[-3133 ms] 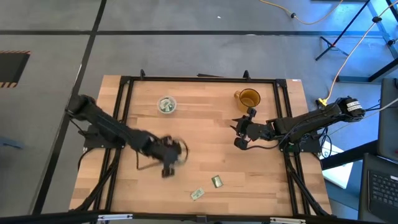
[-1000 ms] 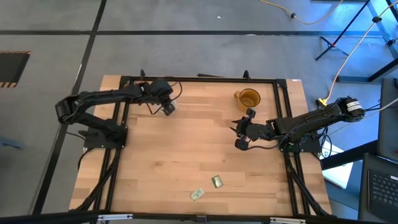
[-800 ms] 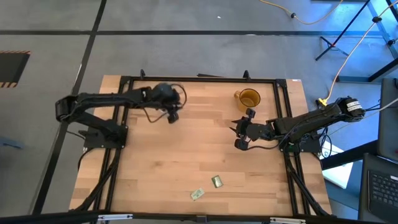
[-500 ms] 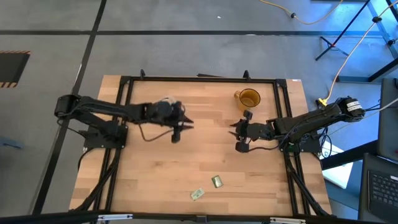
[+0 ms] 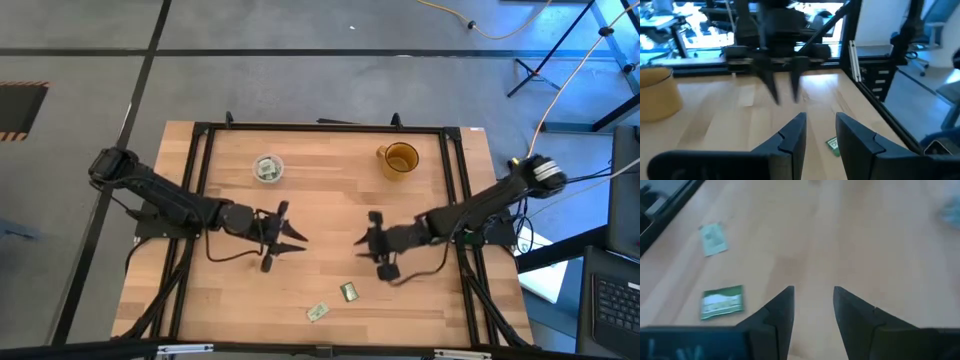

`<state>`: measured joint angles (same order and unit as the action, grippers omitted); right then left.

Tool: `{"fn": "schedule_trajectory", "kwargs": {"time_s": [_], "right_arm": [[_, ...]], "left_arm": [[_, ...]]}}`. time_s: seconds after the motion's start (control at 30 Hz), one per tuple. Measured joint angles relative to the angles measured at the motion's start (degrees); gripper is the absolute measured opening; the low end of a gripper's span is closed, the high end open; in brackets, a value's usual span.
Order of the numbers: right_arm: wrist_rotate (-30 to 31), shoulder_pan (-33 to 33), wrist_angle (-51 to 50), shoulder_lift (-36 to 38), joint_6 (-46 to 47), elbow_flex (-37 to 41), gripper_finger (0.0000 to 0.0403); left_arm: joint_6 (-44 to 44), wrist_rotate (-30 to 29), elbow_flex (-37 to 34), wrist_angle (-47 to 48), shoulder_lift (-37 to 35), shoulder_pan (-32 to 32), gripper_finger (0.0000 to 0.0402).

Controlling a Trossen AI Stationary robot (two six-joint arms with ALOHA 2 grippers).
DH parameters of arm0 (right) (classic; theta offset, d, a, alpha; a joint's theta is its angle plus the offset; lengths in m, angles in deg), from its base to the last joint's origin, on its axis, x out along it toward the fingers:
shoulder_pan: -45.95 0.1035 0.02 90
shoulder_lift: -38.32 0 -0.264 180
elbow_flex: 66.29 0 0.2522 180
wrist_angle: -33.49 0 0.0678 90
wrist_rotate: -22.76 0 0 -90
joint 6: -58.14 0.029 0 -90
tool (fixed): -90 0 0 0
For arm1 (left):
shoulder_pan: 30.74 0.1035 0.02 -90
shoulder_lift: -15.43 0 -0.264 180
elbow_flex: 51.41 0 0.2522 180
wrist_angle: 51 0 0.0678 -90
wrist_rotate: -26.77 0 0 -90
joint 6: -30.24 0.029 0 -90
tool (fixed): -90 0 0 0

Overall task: Pick and place Stevia / Truvia into bins
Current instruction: Put the truvia packet into the transparent container

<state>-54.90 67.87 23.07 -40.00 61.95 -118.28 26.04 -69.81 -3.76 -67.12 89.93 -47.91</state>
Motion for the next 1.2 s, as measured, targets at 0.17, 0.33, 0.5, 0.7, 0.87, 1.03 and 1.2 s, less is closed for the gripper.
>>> {"fn": "schedule_trajectory", "kwargs": {"time_s": [0.17,0.33,0.5,0.7,0.87,1.03,1.2], "right_arm": [[-2.0,4.9,-2.2,-10.5,0.3,-7.3,0.0140],[-3.4,8.4,-7.1,-20.1,1.0,-14.9,0.0140],[-3.0,9.3,-12.1,-27.3,2.0,-21.5,0.0140],[-2.7,9.0,-17.2,-31.7,3.5,-25.3,0.0138],[-2.9,8.6,-18.6,-32.6,5.0,-25.2,0.0112],[-2.9,8.6,-19.1,-32.4,4.9,-24.9,0.0062],[-2.6,8.6,-19.4,-32.3,4.3,-24.9,0.0011]], "left_arm": [[-4.5,-5.3,0.0,0.1,0.0,-2.0,0.0100],[-5.8,-6.9,0.0,0.1,0.0,-2.3,0.0100],[-7.3,-6.9,0.0,0.1,0.0,-2.3,0.0100],[-8.6,-6.9,0.0,0.1,0.0,-2.3,0.0100],[-8.6,-6.8,0.0,0.6,0.0,-2.3,0.0100],[-8.6,-6.8,0.0,1.5,0.0,-2.3,0.0100],[-8.6,-6.8,0.0,1.6,0.0,-2.3,0.0100]]}}
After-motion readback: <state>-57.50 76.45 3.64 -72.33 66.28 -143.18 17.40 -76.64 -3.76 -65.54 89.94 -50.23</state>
